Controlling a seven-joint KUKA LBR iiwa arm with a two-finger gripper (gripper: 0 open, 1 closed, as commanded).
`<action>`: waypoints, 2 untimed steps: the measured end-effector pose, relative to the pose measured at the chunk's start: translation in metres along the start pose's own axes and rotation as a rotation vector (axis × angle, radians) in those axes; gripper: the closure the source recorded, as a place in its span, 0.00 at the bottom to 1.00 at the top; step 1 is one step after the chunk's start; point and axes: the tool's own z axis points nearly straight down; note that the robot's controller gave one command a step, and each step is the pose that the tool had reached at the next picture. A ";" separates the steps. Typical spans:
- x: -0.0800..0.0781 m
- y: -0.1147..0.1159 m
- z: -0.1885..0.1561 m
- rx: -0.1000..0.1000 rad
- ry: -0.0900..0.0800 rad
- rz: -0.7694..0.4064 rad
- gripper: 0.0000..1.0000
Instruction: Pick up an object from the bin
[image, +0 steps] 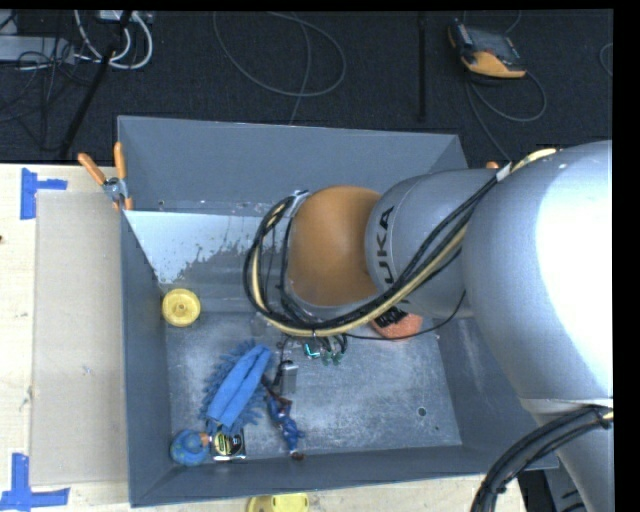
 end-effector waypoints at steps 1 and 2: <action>0.016 0.066 -0.003 -0.001 0.001 -0.308 1.00; 0.016 0.066 -0.003 -0.001 0.001 -0.307 1.00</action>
Offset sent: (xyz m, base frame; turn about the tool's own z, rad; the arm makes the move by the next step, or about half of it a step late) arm 0.0000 0.0000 0.0000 0.0000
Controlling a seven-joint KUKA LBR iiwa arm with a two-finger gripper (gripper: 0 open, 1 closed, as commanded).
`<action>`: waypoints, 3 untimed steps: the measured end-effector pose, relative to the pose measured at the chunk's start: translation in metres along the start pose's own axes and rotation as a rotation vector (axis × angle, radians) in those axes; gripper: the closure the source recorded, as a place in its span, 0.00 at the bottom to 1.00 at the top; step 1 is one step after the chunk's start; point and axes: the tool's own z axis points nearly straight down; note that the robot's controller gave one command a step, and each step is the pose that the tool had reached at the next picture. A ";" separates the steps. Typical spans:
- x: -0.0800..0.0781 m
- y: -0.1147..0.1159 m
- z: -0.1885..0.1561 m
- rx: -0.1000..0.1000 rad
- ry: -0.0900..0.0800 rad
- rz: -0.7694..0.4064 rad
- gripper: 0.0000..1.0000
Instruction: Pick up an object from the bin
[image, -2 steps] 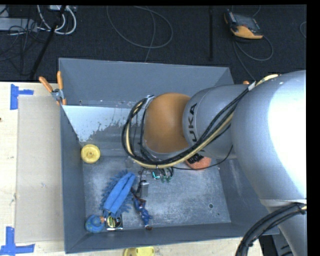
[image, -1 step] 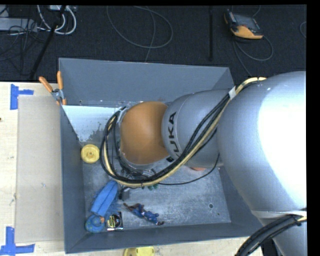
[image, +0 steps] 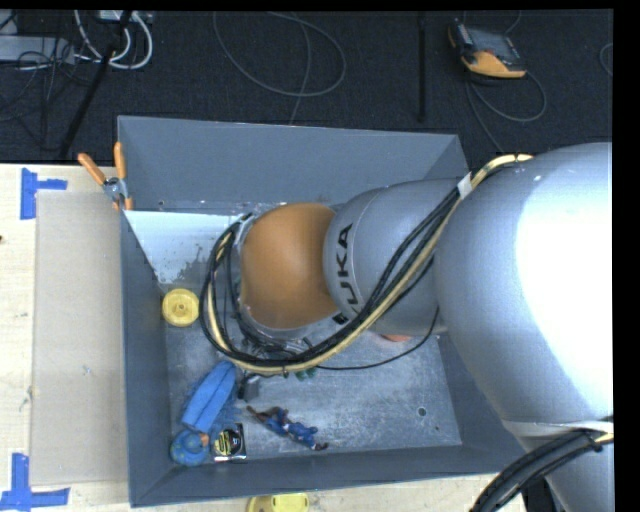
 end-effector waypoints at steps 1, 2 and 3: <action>0.050 0.020 -0.123 0.000 -0.001 -0.042 1.00; 0.050 0.020 -0.123 0.000 0.000 -0.042 1.00; 0.064 0.014 -0.146 0.000 0.000 -0.056 1.00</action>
Offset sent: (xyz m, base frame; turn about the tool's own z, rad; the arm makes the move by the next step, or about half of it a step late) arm 0.0000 0.0000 0.0000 0.0000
